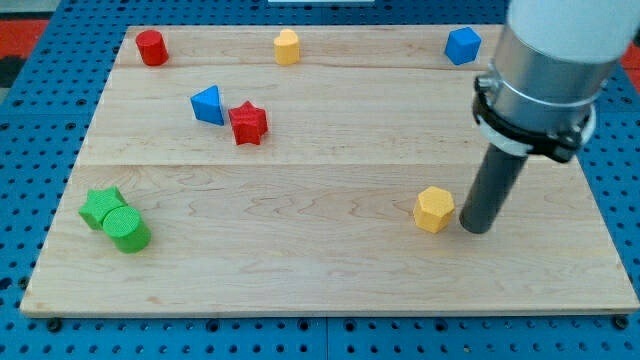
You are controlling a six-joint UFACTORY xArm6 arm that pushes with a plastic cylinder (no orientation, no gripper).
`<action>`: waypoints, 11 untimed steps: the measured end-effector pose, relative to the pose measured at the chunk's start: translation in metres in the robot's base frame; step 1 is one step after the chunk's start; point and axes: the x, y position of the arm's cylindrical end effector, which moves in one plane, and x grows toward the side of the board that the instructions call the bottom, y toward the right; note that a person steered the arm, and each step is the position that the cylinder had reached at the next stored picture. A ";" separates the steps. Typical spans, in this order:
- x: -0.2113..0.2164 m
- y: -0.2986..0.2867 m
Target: Push the hexagon to the left center
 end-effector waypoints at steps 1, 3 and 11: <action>-0.020 -0.054; -0.070 -0.086; -0.109 -0.312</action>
